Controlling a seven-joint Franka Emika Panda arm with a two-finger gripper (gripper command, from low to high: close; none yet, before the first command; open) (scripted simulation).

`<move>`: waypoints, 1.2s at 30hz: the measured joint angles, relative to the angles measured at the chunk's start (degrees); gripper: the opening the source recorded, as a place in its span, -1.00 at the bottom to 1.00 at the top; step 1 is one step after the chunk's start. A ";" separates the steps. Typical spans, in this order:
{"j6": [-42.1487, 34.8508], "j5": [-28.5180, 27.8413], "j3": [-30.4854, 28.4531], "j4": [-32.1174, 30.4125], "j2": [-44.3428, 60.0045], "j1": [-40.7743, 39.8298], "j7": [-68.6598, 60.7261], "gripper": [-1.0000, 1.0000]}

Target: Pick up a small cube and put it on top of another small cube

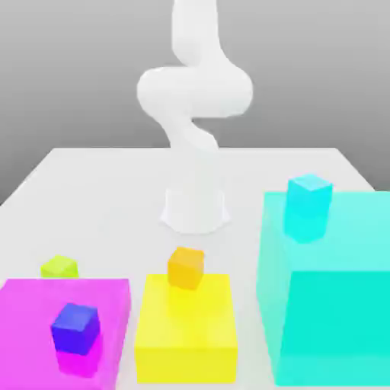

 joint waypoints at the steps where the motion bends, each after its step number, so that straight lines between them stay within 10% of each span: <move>1: 1.28 -0.99 -0.70 -1.22 1.98 -1.15 -0.22 0.00; 18: 21.55 -6.42 -18.88 -20.39 32.67 -16.64 -10.85 0.00; 23: 27.89 3.75 -22.09 -25.77 42.35 -21.25 -22.12 0.00; 30: 38.76 21.79 -6.91 -23.70 56.98 -32.62 -36.09 0.00; 31: 39.63 22.56 -5.59 -23.46 58.04 -33.78 -36.74 -1.00; 36: 39.53 22.44 -5.58 -23.46 58.03 -33.80 -36.62 -1.00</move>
